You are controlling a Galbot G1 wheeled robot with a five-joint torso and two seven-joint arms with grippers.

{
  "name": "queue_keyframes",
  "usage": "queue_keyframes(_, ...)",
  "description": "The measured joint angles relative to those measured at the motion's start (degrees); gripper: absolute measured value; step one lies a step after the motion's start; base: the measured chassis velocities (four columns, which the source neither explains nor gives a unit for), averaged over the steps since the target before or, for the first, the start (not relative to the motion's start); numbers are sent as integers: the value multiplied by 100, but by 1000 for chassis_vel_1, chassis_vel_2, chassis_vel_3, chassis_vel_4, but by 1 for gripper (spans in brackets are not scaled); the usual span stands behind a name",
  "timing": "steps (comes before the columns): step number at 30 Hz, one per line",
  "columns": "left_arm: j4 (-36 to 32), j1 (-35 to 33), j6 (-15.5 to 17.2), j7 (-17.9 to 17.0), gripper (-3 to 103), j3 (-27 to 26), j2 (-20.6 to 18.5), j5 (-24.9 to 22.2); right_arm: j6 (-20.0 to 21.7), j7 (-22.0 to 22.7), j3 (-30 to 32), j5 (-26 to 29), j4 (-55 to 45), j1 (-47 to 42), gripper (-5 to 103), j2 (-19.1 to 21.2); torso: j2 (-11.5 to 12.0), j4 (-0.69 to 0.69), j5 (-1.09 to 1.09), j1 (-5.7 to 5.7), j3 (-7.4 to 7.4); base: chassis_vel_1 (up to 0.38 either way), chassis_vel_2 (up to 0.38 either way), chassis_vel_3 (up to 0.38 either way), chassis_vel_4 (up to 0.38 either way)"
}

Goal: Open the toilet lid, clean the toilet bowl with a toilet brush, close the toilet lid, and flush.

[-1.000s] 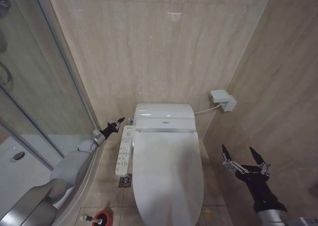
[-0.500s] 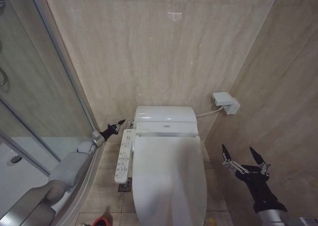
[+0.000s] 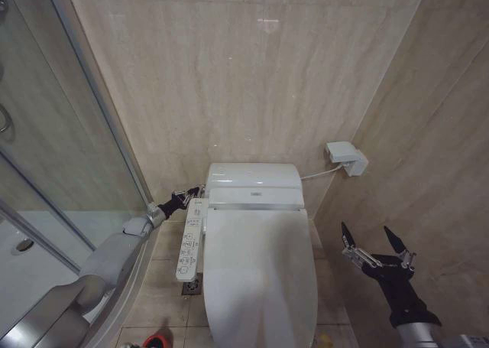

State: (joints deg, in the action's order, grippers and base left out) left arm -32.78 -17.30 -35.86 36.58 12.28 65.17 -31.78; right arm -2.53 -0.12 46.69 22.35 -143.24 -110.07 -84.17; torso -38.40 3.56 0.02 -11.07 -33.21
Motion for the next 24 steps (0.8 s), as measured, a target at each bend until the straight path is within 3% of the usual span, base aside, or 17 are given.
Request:
queue_keyframes(6,-20,-120,-6,16,0,87,39,-15,0,0,0,0,0,0,100,0,-1,-8,2,0,0,0,0,0,0)
queue_keyframes(13,275,-142,14,225,0,-72,103,18,0,0,0,0,0,0,100,0,1,9,-11,-2,-4,0,0,0,0)
queue_keyframes(17,141,-188,21,115,0,-289,75,64,0,1,0,0,0,0,100,-1,1,6,0,-2,-2,0,0,0,0)
queue_keyframes(21,-829,-625,228,-942,0,-906,-27,306,0,0,0,0,0,0,100,0,1,1,-2,-2,-2,0,0,0,0)
queue_keyframes(22,-829,-625,228,-942,0,-906,-27,306,0,0,0,0,0,0,100,0,1,1,-2,-2,-2,0,0,0,0)
queue_keyframes(24,-1053,-757,223,-1623,0,-1202,97,468,0,0,0,0,-1,0,100,0,1,2,-4,-2,-2,0,0,0,0)
